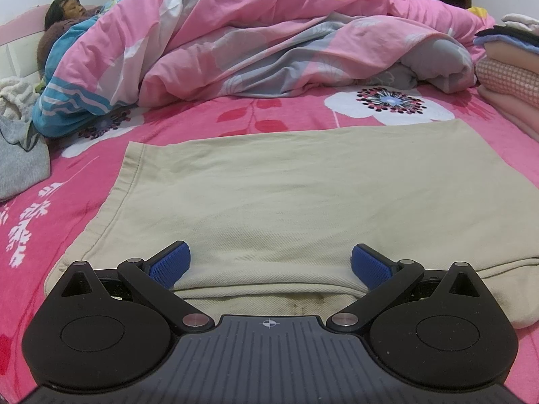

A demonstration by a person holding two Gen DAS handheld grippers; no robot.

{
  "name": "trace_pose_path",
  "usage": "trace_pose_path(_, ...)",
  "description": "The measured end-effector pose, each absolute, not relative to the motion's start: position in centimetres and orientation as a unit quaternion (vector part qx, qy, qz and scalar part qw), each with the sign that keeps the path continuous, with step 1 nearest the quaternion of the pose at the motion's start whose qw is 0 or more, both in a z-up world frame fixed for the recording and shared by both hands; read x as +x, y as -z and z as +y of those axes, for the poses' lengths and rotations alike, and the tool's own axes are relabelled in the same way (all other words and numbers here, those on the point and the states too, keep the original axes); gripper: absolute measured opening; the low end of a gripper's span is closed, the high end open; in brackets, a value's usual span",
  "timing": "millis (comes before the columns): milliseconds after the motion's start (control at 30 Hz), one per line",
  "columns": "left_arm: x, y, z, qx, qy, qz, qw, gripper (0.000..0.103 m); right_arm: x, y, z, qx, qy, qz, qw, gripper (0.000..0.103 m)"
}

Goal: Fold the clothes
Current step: 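Grasp the khaki trouser fold edge with both tools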

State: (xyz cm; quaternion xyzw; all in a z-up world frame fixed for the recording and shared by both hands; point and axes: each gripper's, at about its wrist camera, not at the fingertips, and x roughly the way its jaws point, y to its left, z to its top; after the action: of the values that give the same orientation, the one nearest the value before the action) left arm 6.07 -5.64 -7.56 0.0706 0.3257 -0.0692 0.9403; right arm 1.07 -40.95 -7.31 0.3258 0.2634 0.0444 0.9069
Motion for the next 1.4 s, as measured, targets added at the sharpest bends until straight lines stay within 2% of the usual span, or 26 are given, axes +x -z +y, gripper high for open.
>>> trace_pose_path(700,6.1,7.5,-5.5,0.072,0.069,0.326,0.94,0.103,0.5,7.8,-41.7,0.343,-0.062,0.241,0.906,0.103)
trace_pose_path(1033,6.2,7.5,-5.4,0.067,0.071,0.324,0.941,0.103,-1.6,8.8,-45.5,0.491,-0.125,0.191,0.84,0.103)
trace_pose_path(1233,6.0,7.5,-5.3,0.064,0.073,0.321,0.942,0.103,-3.6,8.7,-43.4,0.484,-0.136,0.221,0.836,0.097)
trace_pose_path(1400,6.0,7.6,-5.2,0.06,0.075,0.32,0.943,0.103,-4.2,8.9,-41.7,0.473,-0.118,0.248,0.837,0.084)
